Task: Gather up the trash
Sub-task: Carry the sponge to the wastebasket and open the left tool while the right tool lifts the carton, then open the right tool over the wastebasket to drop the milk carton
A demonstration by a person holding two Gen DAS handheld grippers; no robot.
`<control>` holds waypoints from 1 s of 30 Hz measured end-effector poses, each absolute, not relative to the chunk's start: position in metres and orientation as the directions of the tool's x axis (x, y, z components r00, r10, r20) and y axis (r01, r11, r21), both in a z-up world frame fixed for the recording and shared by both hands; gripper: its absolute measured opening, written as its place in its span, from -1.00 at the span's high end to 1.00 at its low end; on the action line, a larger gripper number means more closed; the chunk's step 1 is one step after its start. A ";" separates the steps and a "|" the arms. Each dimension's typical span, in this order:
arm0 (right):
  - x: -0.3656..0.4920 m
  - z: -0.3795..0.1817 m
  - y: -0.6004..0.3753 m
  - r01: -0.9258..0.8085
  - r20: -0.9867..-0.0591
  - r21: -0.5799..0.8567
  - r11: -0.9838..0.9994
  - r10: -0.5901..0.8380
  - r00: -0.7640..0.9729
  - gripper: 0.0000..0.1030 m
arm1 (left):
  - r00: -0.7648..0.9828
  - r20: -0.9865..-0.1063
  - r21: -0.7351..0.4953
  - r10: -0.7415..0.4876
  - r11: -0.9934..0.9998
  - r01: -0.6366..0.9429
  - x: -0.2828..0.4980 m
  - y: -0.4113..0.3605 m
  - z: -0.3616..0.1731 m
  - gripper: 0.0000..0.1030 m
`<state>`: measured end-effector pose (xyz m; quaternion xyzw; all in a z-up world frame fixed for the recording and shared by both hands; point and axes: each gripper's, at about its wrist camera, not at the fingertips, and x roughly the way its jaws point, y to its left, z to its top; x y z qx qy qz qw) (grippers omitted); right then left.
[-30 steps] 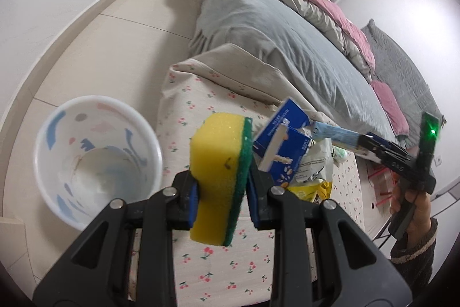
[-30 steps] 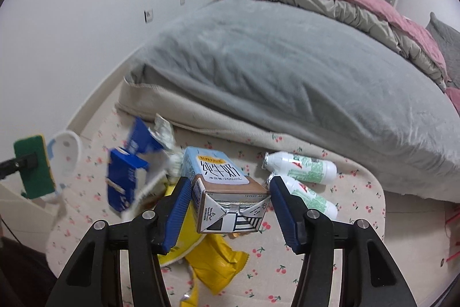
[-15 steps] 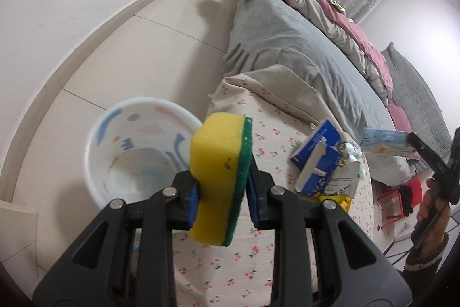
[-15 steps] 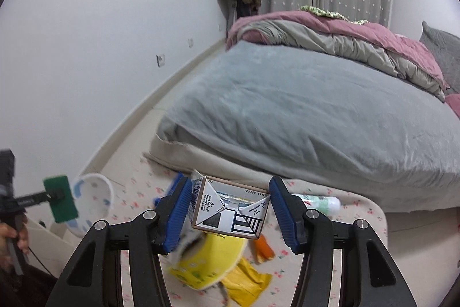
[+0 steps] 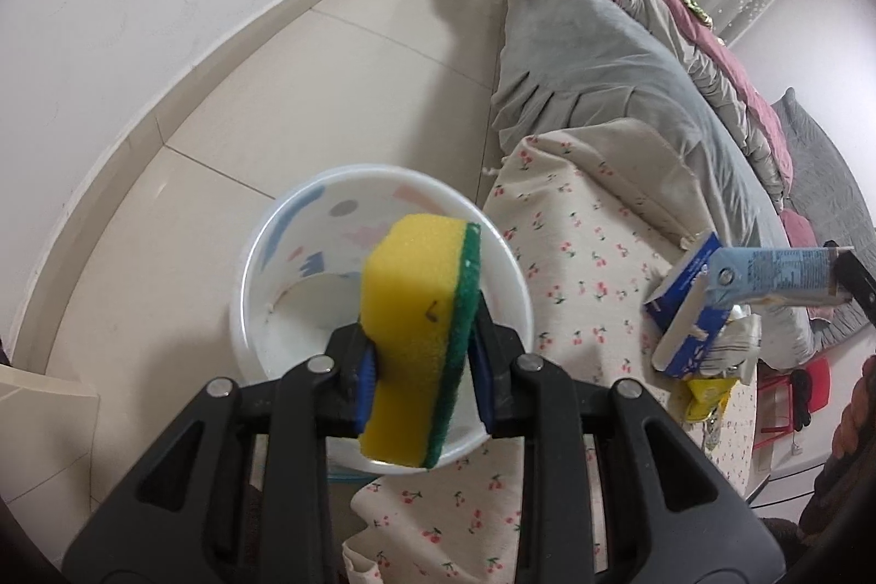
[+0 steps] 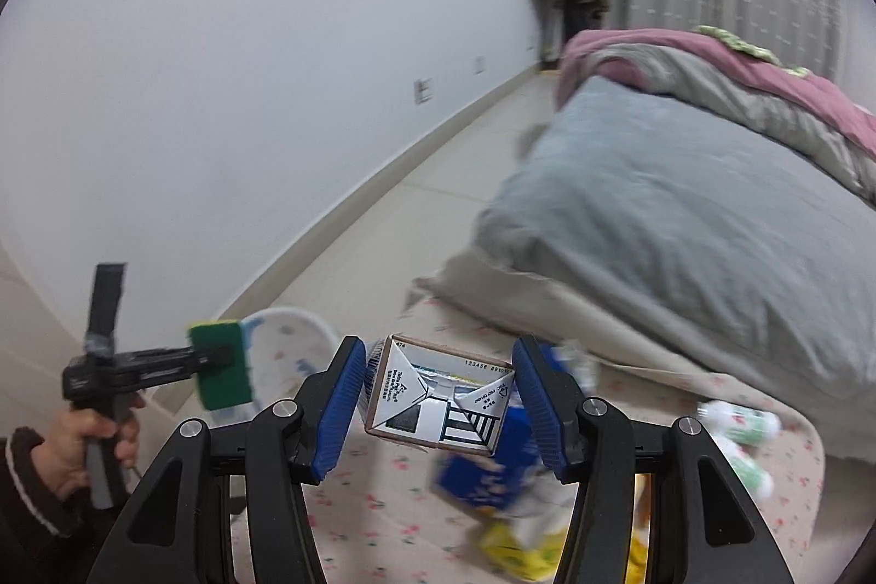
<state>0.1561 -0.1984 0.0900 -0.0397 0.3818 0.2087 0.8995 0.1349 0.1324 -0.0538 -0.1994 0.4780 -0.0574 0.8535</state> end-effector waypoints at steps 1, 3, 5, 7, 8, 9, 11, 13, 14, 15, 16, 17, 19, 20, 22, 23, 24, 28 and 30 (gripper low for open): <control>0.156 0.086 -0.189 -0.421 -0.710 0.085 0.903 0.351 0.611 -0.10 | 0.523 -0.803 -0.389 -0.286 0.916 -0.096 0.137 0.133 -0.057 0.34; 0.157 0.077 -0.171 -0.450 -0.724 0.081 0.889 0.363 0.587 -0.10 | 0.495 -0.833 -0.349 -0.246 0.929 -0.125 0.140 0.134 -0.061 -0.11; 0.158 0.068 -0.153 -0.475 -0.736 0.073 0.877 0.369 0.568 -0.10 | 0.502 -0.837 -0.330 -0.220 0.933 -0.142 0.136 0.137 -0.059 -0.37; 0.159 0.061 -0.139 -0.494 -0.747 0.072 0.866 0.375 0.549 -0.10 | 0.502 -0.839 -0.321 -0.210 0.936 -0.146 0.133 0.143 -0.056 -0.41; 0.159 0.057 -0.133 -0.502 -0.751 0.073 0.862 0.379 0.540 -0.10 | 0.499 -0.842 -0.315 -0.204 0.937 -0.150 0.131 0.146 -0.053 -0.45; 0.160 0.055 -0.128 -0.508 -0.754 0.076 0.858 0.383 0.534 -0.10 | 0.500 -0.843 -0.313 -0.199 0.937 -0.155 0.129 0.149 -0.051 -0.48; 0.163 0.048 -0.120 -0.520 -0.760 0.085 0.850 0.392 0.518 -0.10 | 0.498 -0.848 -0.302 -0.180 0.937 -0.177 0.125 0.157 -0.048 -0.53; 0.165 0.042 -0.109 -0.532 -0.767 0.096 0.841 0.403 0.500 -0.10 | 0.495 -0.853 -0.296 -0.167 0.935 -0.195 0.123 0.164 -0.048 -0.58; 0.167 0.038 -0.104 -0.537 -0.771 0.103 0.837 0.408 0.488 -0.10 | 0.494 -0.855 -0.292 -0.160 0.934 -0.204 0.120 0.168 -0.047 -0.59; 0.168 0.034 -0.102 -0.540 -0.774 0.108 0.835 0.411 0.481 -0.10 | 0.492 -0.857 -0.287 -0.153 0.935 -0.210 0.119 0.171 -0.046 -0.62; 0.170 0.030 -0.098 -0.543 -0.778 0.113 0.832 0.414 0.473 -0.10 | 0.492 -0.859 -0.280 -0.142 0.935 -0.218 0.117 0.174 -0.045 -0.63; 0.172 0.025 -0.092 -0.546 -0.785 0.119 0.829 0.415 0.460 -0.10 | 0.493 -0.860 -0.272 -0.131 0.936 -0.224 0.115 0.177 -0.045 -0.66; 0.176 0.016 -0.084 -0.546 -0.798 0.131 0.827 0.415 0.437 -0.10 | 0.496 -0.861 -0.259 -0.114 0.937 -0.234 0.112 0.182 -0.043 -0.72; 0.179 0.011 -0.081 -0.545 -0.805 0.138 0.827 0.415 0.424 -0.10 | 0.498 -0.861 -0.253 -0.104 0.937 -0.241 0.109 0.186 -0.043 -0.74; 0.181 0.003 -0.075 -0.543 -0.817 0.144 0.827 0.409 0.406 -0.10 | 0.498 -0.862 -0.251 -0.096 0.934 -0.253 0.107 0.190 -0.043 -0.75; 0.184 -0.003 -0.072 -0.542 -0.824 0.151 0.827 0.408 0.393 -0.10 | 0.497 -0.863 -0.252 -0.096 0.933 -0.258 0.106 0.192 -0.044 -0.76; 0.185 -0.006 -0.069 -0.541 -0.827 0.157 0.826 0.409 0.385 -0.10 | 0.495 -0.864 -0.252 -0.096 0.932 -0.261 0.106 0.192 -0.044 -0.76; 0.192 -0.021 -0.059 -0.532 -0.838 0.188 0.826 0.417 0.352 -0.11 | 0.492 -0.866 -0.249 -0.093 0.932 -0.263 0.105 0.194 -0.044 -0.77; 0.194 -0.025 -0.057 -0.528 -0.838 0.198 0.826 0.422 0.346 -0.13 | 0.494 -0.865 -0.246 -0.090 0.934 -0.260 0.106 0.193 -0.043 -0.77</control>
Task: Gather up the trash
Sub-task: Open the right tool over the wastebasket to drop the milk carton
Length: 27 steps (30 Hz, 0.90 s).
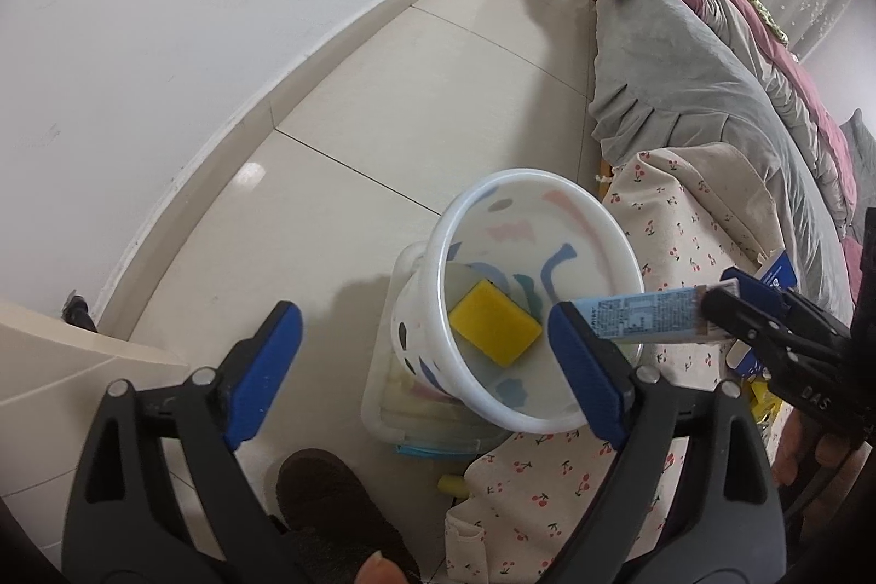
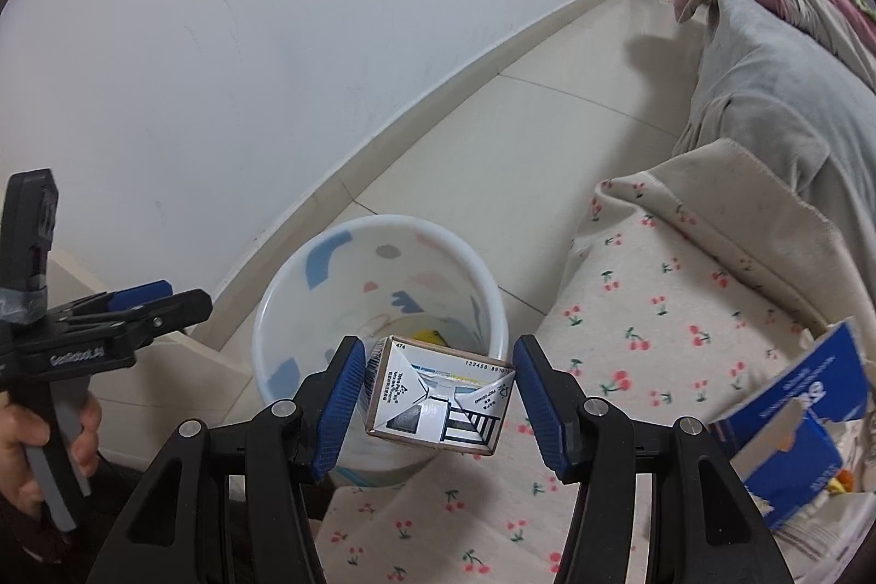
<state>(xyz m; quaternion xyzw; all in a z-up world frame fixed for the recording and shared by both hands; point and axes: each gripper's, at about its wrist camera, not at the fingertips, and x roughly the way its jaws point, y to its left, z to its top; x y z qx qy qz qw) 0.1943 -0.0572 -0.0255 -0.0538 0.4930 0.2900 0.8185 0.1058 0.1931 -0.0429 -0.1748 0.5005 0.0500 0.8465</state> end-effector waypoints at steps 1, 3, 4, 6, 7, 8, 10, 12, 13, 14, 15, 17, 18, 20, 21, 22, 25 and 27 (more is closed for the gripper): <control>0.195 -0.027 -0.057 -0.524 -0.838 0.198 0.828 0.421 0.348 -0.13 | 0.496 -0.864 -0.244 -0.089 0.935 -0.258 0.106 0.192 -0.042 -0.77; 0.196 -0.028 -0.057 -0.519 -0.841 0.196 0.832 0.415 0.348 -0.19 | 0.500 -0.862 -0.241 -0.086 0.937 -0.254 0.105 0.191 -0.040 -0.78; 0.196 -0.027 -0.058 -0.518 -0.841 0.195 0.833 0.414 0.350 -0.24 | 0.503 -0.860 -0.240 -0.086 0.938 -0.250 0.105 0.190 -0.039 -0.79; 0.195 -0.024 -0.061 -0.513 -0.837 0.190 0.837 0.411 0.360 -0.38 | 0.506 -0.858 -0.238 -0.086 0.940 -0.245 0.105 0.188 -0.039 -0.83; 0.195 -0.023 -0.061 -0.511 -0.836 0.189 0.839 0.411 0.365 -0.40 | 0.507 -0.858 -0.238 -0.086 0.941 -0.242 0.105 0.187 -0.038 -0.84; 0.195 -0.021 -0.064 -0.508 -0.833 0.188 0.841 0.410 0.371 -0.41 | 0.507 -0.857 -0.238 -0.088 0.941 -0.239 0.106 0.187 -0.038 -0.85; 0.195 -0.016 -0.069 -0.498 -0.830 0.188 0.846 0.408 0.380 -0.42 | 0.508 -0.857 -0.239 -0.090 0.942 -0.236 0.105 0.185 -0.037 -0.86; 0.194 -0.012 -0.077 -0.485 -0.828 0.191 0.853 0.406 0.388 -0.42 | 0.510 -0.856 -0.238 -0.091 0.943 -0.232 0.105 0.183 -0.036 -0.86; 0.194 -0.010 -0.079 -0.480 -0.826 0.191 0.856 0.405 0.393 -0.43 | 0.510 -0.855 -0.238 -0.091 0.944 -0.230 0.105 0.182 -0.036 -0.86; 0.193 -0.007 -0.085 -0.472 -0.823 0.188 0.861 0.400 0.402 -0.43 | 0.511 -0.855 -0.237 -0.091 0.944 -0.228 0.105 0.180 -0.035 -0.86; 0.192 -0.005 -0.088 -0.466 -0.822 0.184 0.865 0.395 0.409 -0.44 | 0.512 -0.854 -0.237 -0.093 0.945 -0.224 0.105 0.178 -0.034 -0.86; 0.190 0.000 -0.098 -0.453 -0.818 0.172 0.875 0.383 0.428 -0.46 | 0.514 -0.852 -0.239 -0.097 0.947 -0.217 0.106 0.174 -0.032 -0.86; 0.189 0.003 -0.103 -0.450 -0.816 0.168 0.877 0.380 0.436 -0.47 | 0.515 -0.851 -0.239 -0.098 0.947 -0.214 0.106 0.171 -0.031 -0.87; 0.185 0.008 -0.116 -0.439 -0.812 0.152 0.885 0.366 0.456 -0.48 | 0.517 -0.850 -0.240 -0.104 0.949 -0.203 0.107 0.165 -0.029 -0.87; 0.184 0.011 -0.120 -0.434 -0.810 0.146 0.889 0.359 0.463 -0.49 | 0.517 -0.849 -0.240 -0.106 0.950 -0.199 0.107 0.161 -0.029 -0.87; 0.182 0.014 -0.128 -0.426 -0.808 0.137 0.894 0.350 0.474 -0.49 | 0.517 -0.849 -0.239 -0.108 0.951 -0.194 0.108 0.158 -0.028 -0.87; 0.179 0.021 -0.149 -0.403 -0.803 0.102 0.910 0.314 0.506 -0.50 | 0.518 -0.848 -0.235 -0.114 0.956 -0.174 0.110 0.147 -0.026 -0.88; 0.176 0.025 -0.165 -0.383 -0.799 0.068 0.921 0.280 0.532 -0.51 | 0.516 -0.848 -0.231 -0.117 0.959 -0.163 0.110 0.140 -0.025 -0.88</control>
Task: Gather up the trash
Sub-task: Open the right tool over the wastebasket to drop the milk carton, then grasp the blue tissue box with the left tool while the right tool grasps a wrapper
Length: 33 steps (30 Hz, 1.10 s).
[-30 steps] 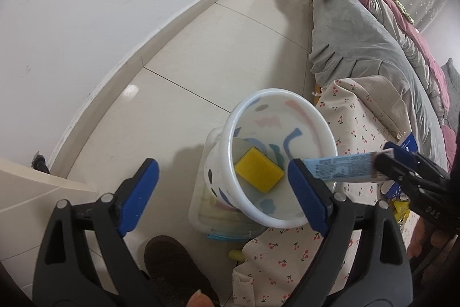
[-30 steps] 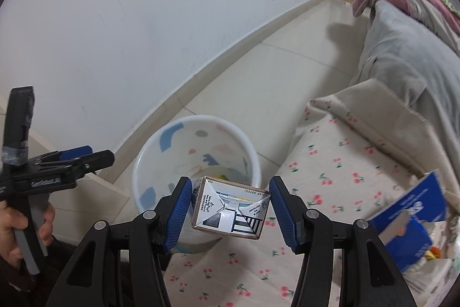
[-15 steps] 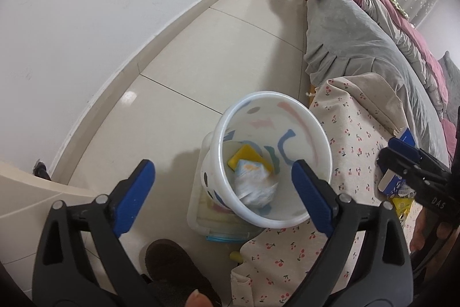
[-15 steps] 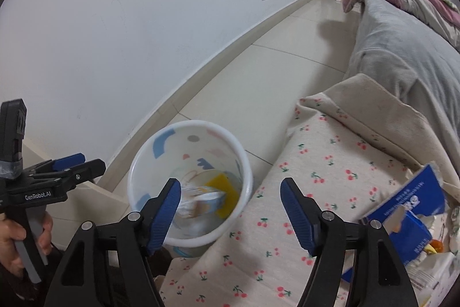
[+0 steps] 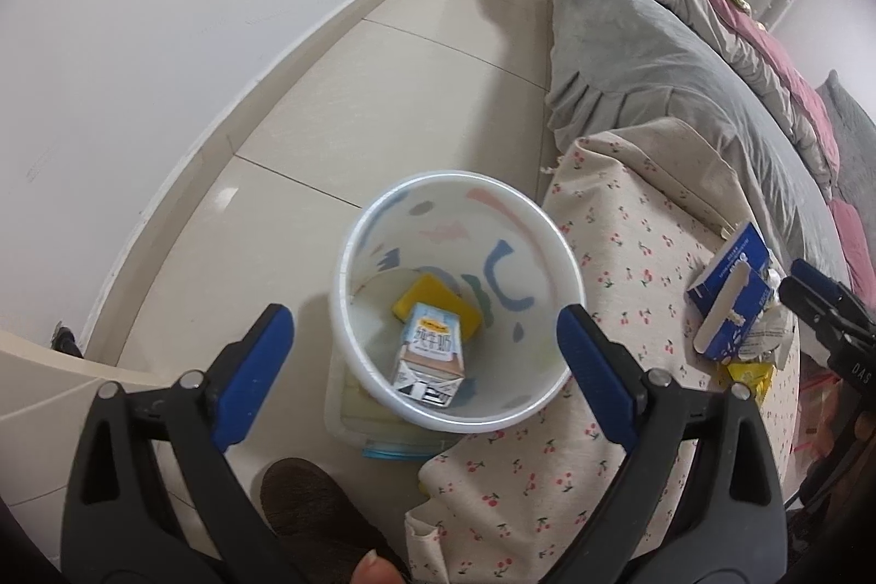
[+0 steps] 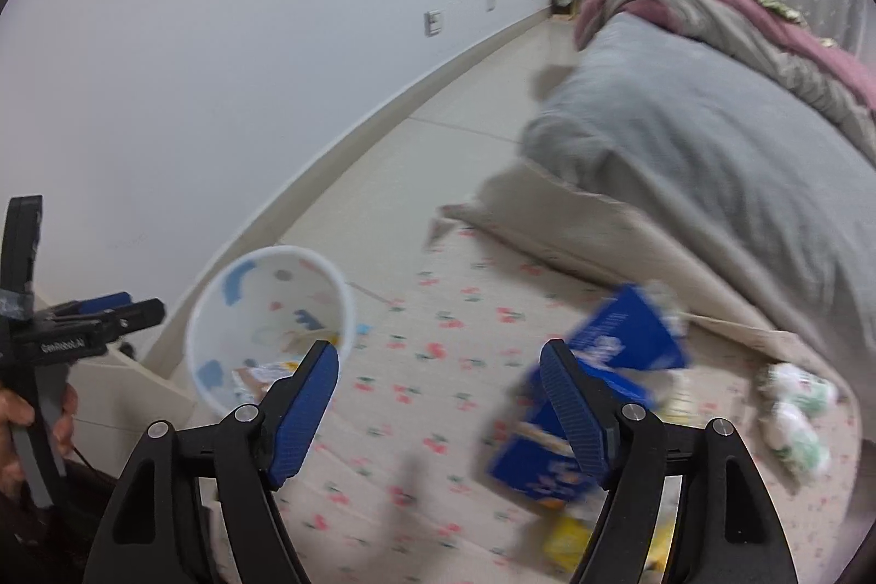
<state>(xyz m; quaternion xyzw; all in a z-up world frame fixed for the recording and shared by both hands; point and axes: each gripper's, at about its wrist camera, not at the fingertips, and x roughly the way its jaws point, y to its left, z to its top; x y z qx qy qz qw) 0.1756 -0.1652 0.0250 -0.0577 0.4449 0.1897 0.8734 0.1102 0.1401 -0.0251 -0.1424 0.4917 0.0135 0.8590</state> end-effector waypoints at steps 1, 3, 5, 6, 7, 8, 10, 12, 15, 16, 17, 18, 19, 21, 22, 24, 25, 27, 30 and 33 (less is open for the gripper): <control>0.174 0.026 -0.172 -0.373 -0.797 0.058 0.926 0.268 0.541 -0.51 | 0.516 -0.849 -0.230 -0.119 0.960 -0.157 0.111 0.137 -0.025 -0.88; 0.171 0.031 -0.190 -0.346 -0.794 0.048 0.937 0.246 0.556 -0.52 | 0.515 -0.849 -0.227 -0.121 0.963 -0.148 0.111 0.131 -0.024 -0.88; 0.169 0.032 -0.206 -0.319 -0.795 0.043 0.947 0.226 0.563 -0.52 | 0.513 -0.850 -0.222 -0.122 0.965 -0.139 0.111 0.124 -0.024 -0.89; 0.169 0.032 -0.215 -0.300 -0.797 0.041 0.953 0.213 0.566 -0.53 | 0.512 -0.851 -0.219 -0.122 0.966 -0.134 0.112 0.120 -0.024 -0.89; 0.169 0.032 -0.225 -0.279 -0.798 0.041 0.959 0.200 0.568 -0.53 | 0.510 -0.851 -0.217 -0.123 0.968 -0.129 0.112 0.117 -0.024 -0.89; 0.168 0.031 -0.231 -0.265 -0.800 0.042 0.963 0.191 0.568 -0.53 | 0.508 -0.853 -0.214 -0.124 0.969 -0.122 0.113 0.113 -0.024 -0.89; 0.169 0.029 -0.249 -0.223 -0.811 0.042 0.974 0.164 0.562 -0.53 | 0.505 -0.854 -0.209 -0.126 0.971 -0.112 0.113 0.106 -0.025 -0.89; 0.169 0.024 -0.263 -0.182 -0.827 0.038 0.983 0.133 0.547 -0.53 | 0.501 -0.856 -0.205 -0.127 0.973 -0.103 0.113 0.100 -0.025 -0.89; 0.171 0.013 -0.278 -0.131 -0.853 0.029 0.991 0.093 0.513 -0.53 | 0.495 -0.859 -0.200 -0.129 0.975 -0.092 0.115 0.091 -0.026 -0.89; 0.171 0.010 -0.282 -0.119 -0.860 0.031 0.992 0.087 0.502 -0.53 | 0.494 -0.860 -0.199 -0.129 0.976 -0.091 0.115 0.089 -0.026 -0.89; 0.172 0.006 -0.287 -0.109 -0.869 0.036 0.993 0.085 0.488 -0.53 | 0.492 -0.861 -0.197 -0.130 0.977 -0.086 0.115 0.086 -0.026 -0.89; 0.172 0.004 -0.289 -0.102 -0.871 0.036 0.994 0.082 0.484 -0.53 | 0.491 -0.861 -0.195 -0.130 0.977 -0.084 0.115 0.084 -0.026 -0.89; 0.172 0.003 -0.290 -0.097 -0.872 0.036 0.995 0.079 0.483 -0.53 | 0.489 -0.862 -0.193 -0.130 0.978 -0.080 0.115 0.081 -0.027 -0.89; 0.172 0.003 -0.291 -0.090 -0.870 0.046 0.995 0.084 0.486 -0.53 | 0.485 -0.864 -0.191 -0.132 0.979 -0.073 0.115 0.077 -0.027 -0.89; 0.172 0.003 -0.291 -0.088 -0.870 0.059 0.994 0.094 0.484 -0.53 | 0.483 -0.866 -0.190 -0.133 0.979 -0.071 0.115 0.075 -0.027 -0.89; 0.174 0.004 -0.290 -0.089 -0.869 0.093 0.992 0.125 0.478 -0.49 | 0.479 -0.867 -0.192 -0.138 0.979 -0.065 0.115 0.071 -0.027 -0.89; 0.174 0.004 -0.288 -0.092 -0.869 0.103 0.990 0.134 0.476 -0.44 | 0.479 -0.866 -0.195 -0.142 0.979 -0.062 0.116 0.068 -0.026 -0.89; 0.175 0.004 -0.283 -0.101 -0.871 0.106 0.989 0.141 0.470 -0.09 | 0.479 -0.865 -0.197 -0.147 0.979 -0.056 0.116 0.065 -0.025 -0.89; 0.177 0.001 -0.274 -0.120 -0.877 0.099 0.988 0.144 0.458 0.17 | 0.479 -0.865 -0.198 -0.153 0.979 -0.045 0.116 0.058 -0.024 -0.89; 0.179 -0.003 -0.267 -0.140 -0.883 0.102 0.985 0.154 0.442 0.36 | 0.477 -0.865 -0.195 -0.156 0.980 -0.032 0.116 0.050 -0.023 -0.89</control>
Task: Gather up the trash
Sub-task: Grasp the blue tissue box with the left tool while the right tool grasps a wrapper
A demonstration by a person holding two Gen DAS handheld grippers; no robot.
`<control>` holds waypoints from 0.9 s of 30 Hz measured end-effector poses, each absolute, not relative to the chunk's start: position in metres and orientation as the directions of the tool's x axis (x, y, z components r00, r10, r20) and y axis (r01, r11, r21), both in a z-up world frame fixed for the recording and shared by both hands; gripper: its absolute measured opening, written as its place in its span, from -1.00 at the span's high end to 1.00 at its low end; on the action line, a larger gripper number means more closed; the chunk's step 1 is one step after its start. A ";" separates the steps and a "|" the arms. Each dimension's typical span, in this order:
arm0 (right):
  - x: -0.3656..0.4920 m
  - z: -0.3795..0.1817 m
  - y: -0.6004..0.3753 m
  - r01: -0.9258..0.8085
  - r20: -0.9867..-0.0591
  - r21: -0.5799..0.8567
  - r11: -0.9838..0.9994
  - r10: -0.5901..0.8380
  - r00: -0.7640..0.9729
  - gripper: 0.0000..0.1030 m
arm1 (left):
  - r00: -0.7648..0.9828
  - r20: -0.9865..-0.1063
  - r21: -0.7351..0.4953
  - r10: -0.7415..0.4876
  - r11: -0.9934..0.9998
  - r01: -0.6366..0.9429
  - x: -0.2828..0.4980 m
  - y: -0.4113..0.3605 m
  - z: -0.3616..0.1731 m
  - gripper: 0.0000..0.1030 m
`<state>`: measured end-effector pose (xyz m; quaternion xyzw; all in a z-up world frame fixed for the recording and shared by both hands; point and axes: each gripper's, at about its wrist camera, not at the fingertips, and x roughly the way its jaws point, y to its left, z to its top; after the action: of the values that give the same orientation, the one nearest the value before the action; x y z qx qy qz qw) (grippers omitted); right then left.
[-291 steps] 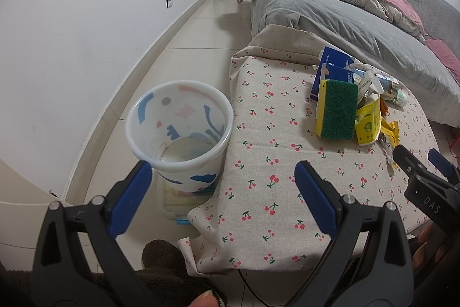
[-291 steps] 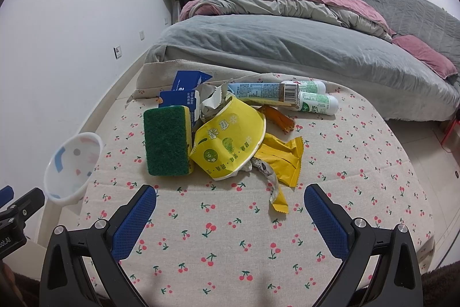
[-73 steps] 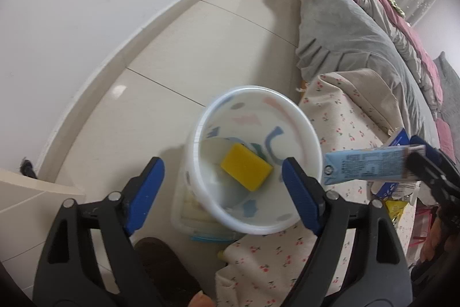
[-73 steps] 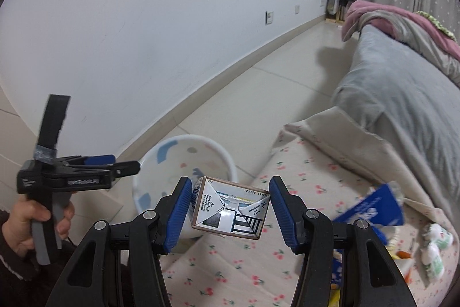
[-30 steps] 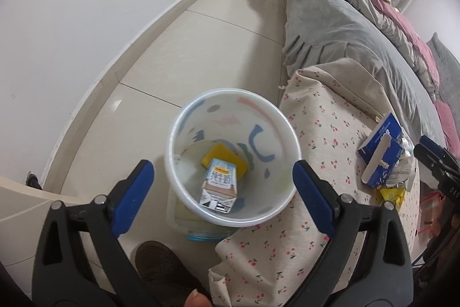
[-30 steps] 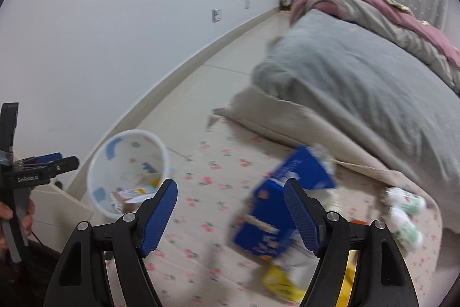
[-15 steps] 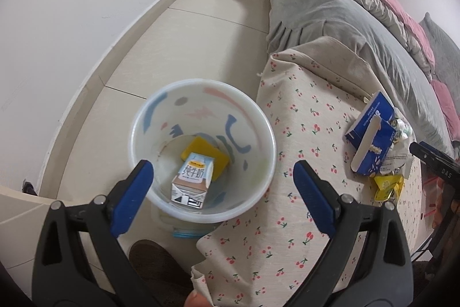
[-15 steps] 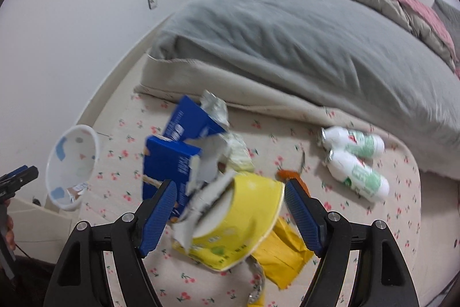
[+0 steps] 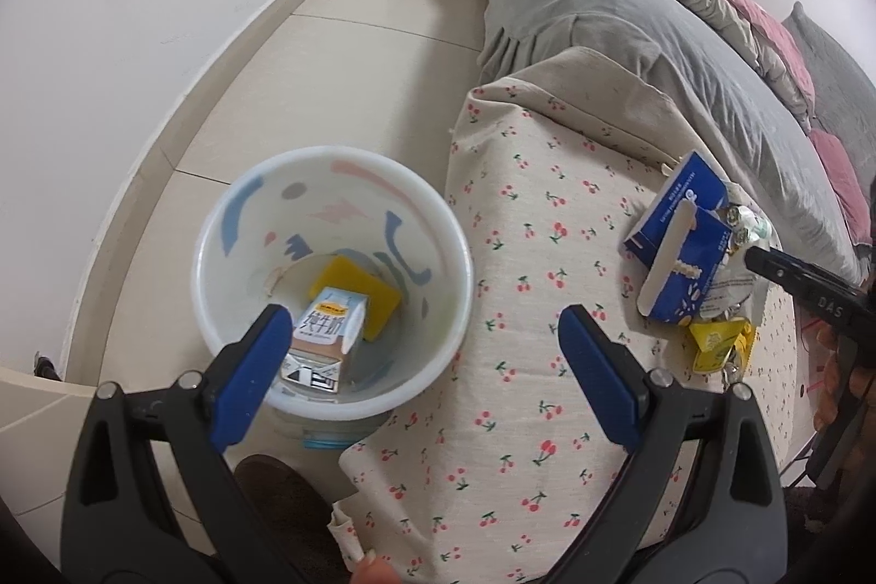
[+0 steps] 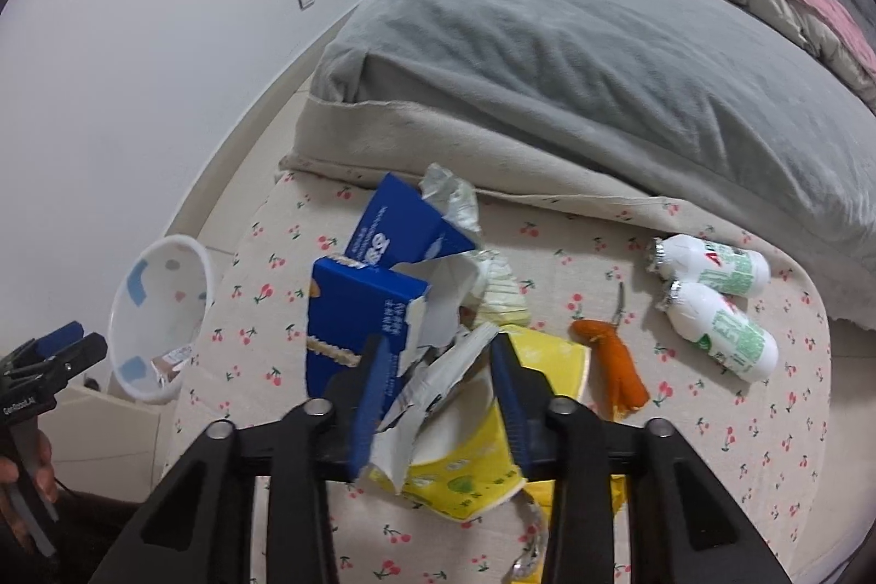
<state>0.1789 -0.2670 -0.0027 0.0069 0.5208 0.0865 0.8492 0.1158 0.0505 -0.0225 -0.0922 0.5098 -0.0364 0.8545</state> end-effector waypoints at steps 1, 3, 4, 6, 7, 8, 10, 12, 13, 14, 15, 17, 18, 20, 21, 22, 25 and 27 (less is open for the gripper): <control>0.180 -0.005 -0.265 -0.145 -0.888 0.104 0.984 0.158 0.433 0.39 | 0.477 -0.865 -0.191 -0.156 0.981 -0.026 0.116 0.047 -0.022 -0.89; 0.181 -0.010 -0.263 -0.149 -0.897 0.099 0.984 0.153 0.415 0.48 | 0.476 -0.866 -0.184 -0.154 0.983 -0.016 0.116 0.042 -0.022 -0.89; 0.182 -0.013 -0.263 -0.148 -0.901 0.097 0.984 0.150 0.406 0.52 | 0.475 -0.866 -0.180 -0.154 0.984 -0.010 0.116 0.038 -0.022 -0.89; 0.184 -0.018 -0.263 -0.141 -0.908 0.101 0.985 0.149 0.392 0.60 | 0.472 -0.868 -0.177 -0.156 0.984 0.001 0.117 0.031 -0.022 -0.89; 0.184 -0.018 -0.264 -0.140 -0.907 0.107 0.984 0.154 0.393 0.61 | 0.470 -0.869 -0.174 -0.157 0.985 0.007 0.117 0.027 -0.022 -0.89; 0.184 -0.018 -0.264 -0.140 -0.906 0.111 0.984 0.158 0.393 0.62 | 0.468 -0.869 -0.171 -0.159 0.985 0.017 0.118 0.022 -0.022 -0.89; 0.182 -0.013 -0.265 -0.145 -0.897 0.113 0.983 0.163 0.411 0.64 | 0.467 -0.870 -0.166 -0.160 0.986 0.030 0.119 0.013 -0.022 -0.89; 0.178 -0.004 -0.268 -0.150 -0.883 0.120 0.981 0.175 0.435 0.73 | 0.466 -0.870 -0.161 -0.163 0.986 0.045 0.121 0.003 -0.022 -0.89; 0.176 0.002 -0.270 -0.151 -0.874 0.130 0.980 0.185 0.450 0.75 | 0.464 -0.870 -0.158 -0.166 0.986 0.055 0.122 -0.004 -0.023 -0.89; 0.173 0.009 -0.273 -0.151 -0.863 0.143 0.978 0.198 0.465 0.77 | 0.463 -0.870 -0.156 -0.169 0.986 0.065 0.123 -0.011 -0.023 -0.89; 0.171 0.014 -0.276 -0.151 -0.854 0.152 0.977 0.207 0.477 0.79 | 0.463 -0.869 -0.156 -0.173 0.985 0.075 0.124 -0.016 -0.023 -0.89; 0.164 0.027 -0.284 -0.147 -0.832 0.168 0.975 0.220 0.510 0.82 | 0.464 -0.866 -0.158 -0.186 0.983 0.098 0.126 -0.030 -0.022 -0.89; 0.162 0.032 -0.286 -0.143 -0.823 0.170 0.975 0.220 0.524 0.82 | 0.466 -0.863 -0.159 -0.193 0.981 0.111 0.127 -0.039 -0.021 -0.89; 0.156 0.043 -0.296 -0.127 -0.801 0.187 0.974 0.226 0.555 0.82 | 0.468 -0.858 -0.163 -0.212 0.976 0.144 0.129 -0.056 -0.021 -0.89; 0.155 0.047 -0.301 -0.121 -0.792 0.195 0.973 0.229 0.565 0.82 | 0.468 -0.857 -0.162 -0.217 0.975 0.155 0.130 -0.063 -0.022 -0.89; 0.152 0.051 -0.306 -0.114 -0.784 0.200 0.973 0.229 0.577 0.82 | 0.467 -0.856 -0.161 -0.223 0.972 0.170 0.131 -0.072 -0.023 -0.89; 0.146 0.059 -0.322 -0.086 -0.766 0.207 0.975 0.216 0.606 0.82 | 0.467 -0.851 -0.160 -0.239 0.966 0.202 0.135 -0.093 -0.028 -0.85; 0.143 0.060 -0.333 -0.065 -0.764 0.210 0.976 0.205 0.612 0.82 | 0.462 -0.853 -0.159 -0.243 0.964 0.213 0.140 -0.104 -0.032 -0.76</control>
<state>0.1434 -0.3331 0.0599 0.0807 0.4340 0.0753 0.8941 0.1397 -0.1036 -0.0318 -0.0149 0.5013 -0.1336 0.8548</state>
